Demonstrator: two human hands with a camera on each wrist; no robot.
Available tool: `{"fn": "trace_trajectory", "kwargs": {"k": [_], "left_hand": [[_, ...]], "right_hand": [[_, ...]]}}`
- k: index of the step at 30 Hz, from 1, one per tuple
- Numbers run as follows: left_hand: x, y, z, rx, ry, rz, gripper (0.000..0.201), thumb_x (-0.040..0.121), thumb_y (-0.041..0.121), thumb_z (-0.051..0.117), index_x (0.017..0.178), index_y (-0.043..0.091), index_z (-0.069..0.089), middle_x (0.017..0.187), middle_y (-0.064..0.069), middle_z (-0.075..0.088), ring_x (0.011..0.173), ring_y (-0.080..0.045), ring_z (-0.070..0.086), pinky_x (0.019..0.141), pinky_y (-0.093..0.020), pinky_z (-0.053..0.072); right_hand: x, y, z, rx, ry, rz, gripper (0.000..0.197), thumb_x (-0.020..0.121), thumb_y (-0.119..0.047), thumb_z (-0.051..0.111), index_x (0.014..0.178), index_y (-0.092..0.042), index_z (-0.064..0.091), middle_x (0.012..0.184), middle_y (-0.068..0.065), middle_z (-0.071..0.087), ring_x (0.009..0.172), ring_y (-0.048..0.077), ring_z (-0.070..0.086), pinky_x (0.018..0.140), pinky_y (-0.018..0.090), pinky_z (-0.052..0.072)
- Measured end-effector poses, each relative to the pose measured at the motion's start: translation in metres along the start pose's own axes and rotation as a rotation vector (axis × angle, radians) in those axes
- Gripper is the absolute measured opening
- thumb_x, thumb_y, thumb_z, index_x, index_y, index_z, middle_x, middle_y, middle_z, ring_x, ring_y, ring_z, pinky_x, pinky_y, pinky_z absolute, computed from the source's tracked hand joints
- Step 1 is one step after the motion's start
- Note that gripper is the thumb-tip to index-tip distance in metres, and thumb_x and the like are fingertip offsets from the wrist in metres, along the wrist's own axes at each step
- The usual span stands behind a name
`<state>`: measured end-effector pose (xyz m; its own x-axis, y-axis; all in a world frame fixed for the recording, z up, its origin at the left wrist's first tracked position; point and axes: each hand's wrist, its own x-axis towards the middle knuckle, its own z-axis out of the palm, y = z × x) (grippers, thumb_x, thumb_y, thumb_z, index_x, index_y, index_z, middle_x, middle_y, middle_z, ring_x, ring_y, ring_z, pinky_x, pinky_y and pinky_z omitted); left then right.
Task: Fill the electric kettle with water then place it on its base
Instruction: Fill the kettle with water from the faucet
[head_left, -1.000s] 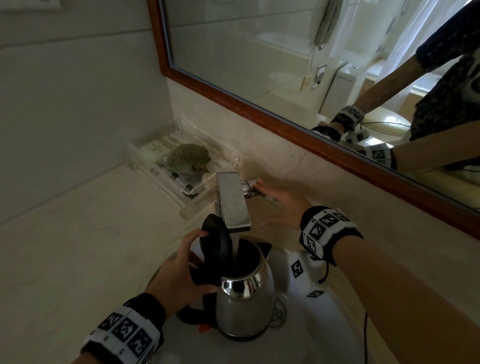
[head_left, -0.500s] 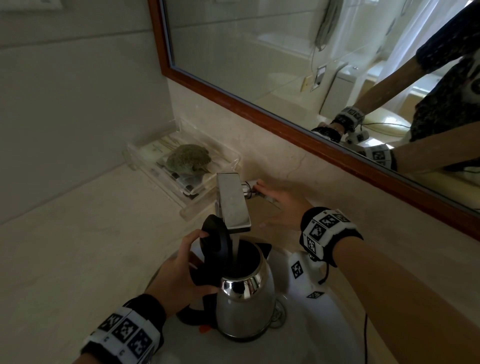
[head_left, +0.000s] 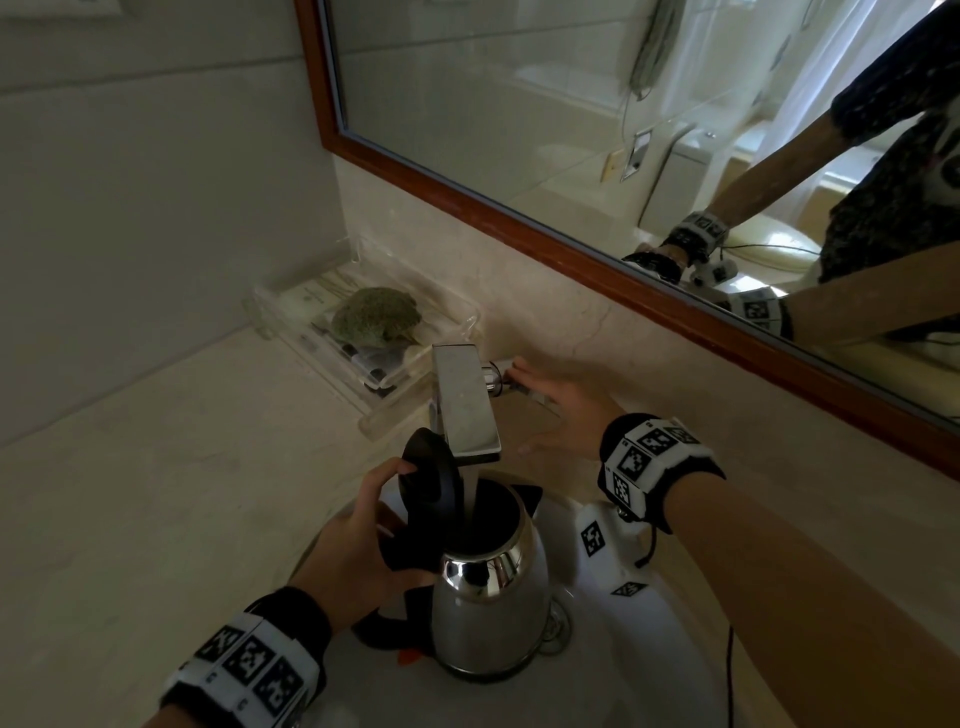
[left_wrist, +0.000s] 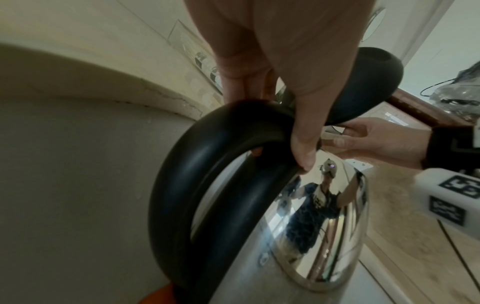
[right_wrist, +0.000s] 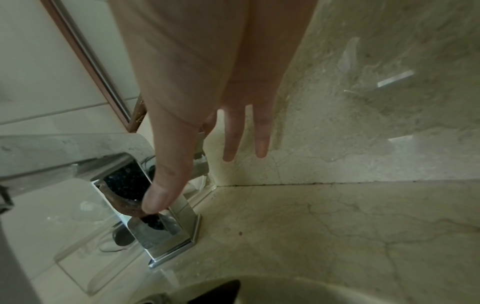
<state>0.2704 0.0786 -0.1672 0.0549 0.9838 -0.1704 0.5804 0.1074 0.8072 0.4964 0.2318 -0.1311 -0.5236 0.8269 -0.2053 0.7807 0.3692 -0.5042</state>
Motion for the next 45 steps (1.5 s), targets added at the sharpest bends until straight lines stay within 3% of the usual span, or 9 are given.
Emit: {"fn": "trace_trajectory", "kwargs": {"k": [5, 9, 15, 23, 32, 35, 38, 40, 45], "left_hand": [[0.0001, 0.0000, -0.0005, 0.001, -0.003, 0.008, 0.096, 0.058, 0.018, 0.084, 0.115, 0.051, 0.015, 0.088, 0.003, 0.065, 0.081, -0.013, 0.064, 0.077, -0.031, 0.055], [0.0012, -0.0022, 0.0003, -0.006, 0.007, 0.010, 0.096, 0.056, 0.019, 0.085, 0.111, 0.056, 0.016, 0.086, 0.006, 0.063, 0.080, -0.012, 0.064, 0.075, -0.028, 0.054], [0.0005, -0.0027, 0.0006, 0.006, 0.007, 0.003, 0.098, 0.056, 0.020, 0.085, 0.109, 0.061, 0.013, 0.085, 0.004, 0.064, 0.079, -0.011, 0.064, 0.075, -0.030, 0.055], [0.0006, -0.0018, -0.0010, 0.000, -0.002, 0.004, 0.098, 0.057, 0.019, 0.084, 0.111, 0.059, 0.013, 0.088, 0.009, 0.062, 0.084, -0.011, 0.063, 0.079, -0.030, 0.054], [0.0008, -0.0033, 0.0003, 0.007, -0.008, -0.014, 0.102, 0.057, 0.022, 0.085, 0.119, 0.053, 0.009, 0.090, 0.011, 0.060, 0.085, -0.013, 0.063, 0.080, -0.029, 0.053], [0.0014, -0.0040, 0.0012, 0.010, -0.012, -0.015, 0.104, 0.057, 0.023, 0.085, 0.129, 0.043, 0.011, 0.090, 0.014, 0.060, 0.085, -0.011, 0.063, 0.080, -0.028, 0.053], [0.0017, -0.0035, 0.0007, -0.017, -0.006, -0.019, 0.101, 0.057, 0.022, 0.085, 0.120, 0.050, 0.011, 0.088, 0.014, 0.058, 0.083, -0.009, 0.061, 0.078, -0.023, 0.050], [0.0017, -0.0026, 0.0003, -0.018, -0.007, -0.010, 0.101, 0.057, 0.021, 0.085, 0.122, 0.047, 0.012, 0.088, 0.015, 0.057, 0.083, -0.009, 0.060, 0.078, -0.021, 0.049], [0.0011, -0.0011, 0.0000, -0.018, -0.011, -0.021, 0.101, 0.057, 0.020, 0.084, 0.125, 0.045, 0.013, 0.089, 0.013, 0.057, 0.086, -0.013, 0.060, 0.081, -0.028, 0.051]], "right_hand": [[0.0005, 0.0014, 0.0010, 0.000, 0.022, -0.004, 0.094, 0.072, -0.024, 0.078, 0.147, -0.023, 0.022, 0.157, -0.009, 0.015, 0.143, 0.010, 0.022, 0.108, 0.014, 0.016], [0.0017, 0.0018, 0.0010, 0.028, 0.000, 0.007, 0.095, 0.072, -0.024, 0.078, 0.147, -0.025, 0.020, 0.157, -0.010, 0.014, 0.143, 0.012, 0.023, 0.117, 0.025, 0.022], [0.0034, 0.0042, 0.0031, 0.012, 0.001, 0.008, 0.095, 0.072, -0.026, 0.078, 0.147, -0.026, 0.019, 0.157, -0.011, 0.014, 0.143, 0.014, 0.025, 0.117, 0.031, 0.025], [0.0054, 0.0087, 0.0062, 0.055, 0.024, -0.004, 0.096, 0.070, -0.024, 0.079, 0.146, -0.026, 0.021, 0.157, -0.011, 0.016, 0.143, 0.011, 0.023, 0.115, 0.024, 0.023], [0.0043, 0.0080, 0.0065, 0.054, 0.024, -0.011, 0.095, 0.071, -0.024, 0.079, 0.147, -0.025, 0.022, 0.157, -0.011, 0.016, 0.143, 0.010, 0.023, 0.116, 0.026, 0.025], [0.0046, 0.0080, 0.0063, 0.057, 0.019, -0.006, 0.094, 0.072, -0.022, 0.078, 0.147, -0.025, 0.021, 0.157, -0.010, 0.015, 0.143, 0.011, 0.022, 0.117, 0.030, 0.026], [0.0054, 0.0081, 0.0065, 0.069, 0.031, -0.017, 0.092, 0.072, -0.021, 0.078, 0.146, -0.024, 0.023, 0.157, -0.008, 0.016, 0.143, 0.011, 0.023, 0.116, 0.025, 0.024], [0.0050, 0.0088, 0.0075, 0.090, 0.037, -0.024, 0.093, 0.071, -0.020, 0.079, 0.146, -0.023, 0.023, 0.157, -0.007, 0.017, 0.142, 0.010, 0.023, 0.114, 0.021, 0.022], [0.0027, 0.0073, 0.0068, 0.067, 0.034, -0.021, 0.093, 0.072, -0.020, 0.078, 0.147, -0.022, 0.022, 0.157, -0.010, 0.015, 0.142, 0.007, 0.022, 0.109, 0.014, 0.019]]}}
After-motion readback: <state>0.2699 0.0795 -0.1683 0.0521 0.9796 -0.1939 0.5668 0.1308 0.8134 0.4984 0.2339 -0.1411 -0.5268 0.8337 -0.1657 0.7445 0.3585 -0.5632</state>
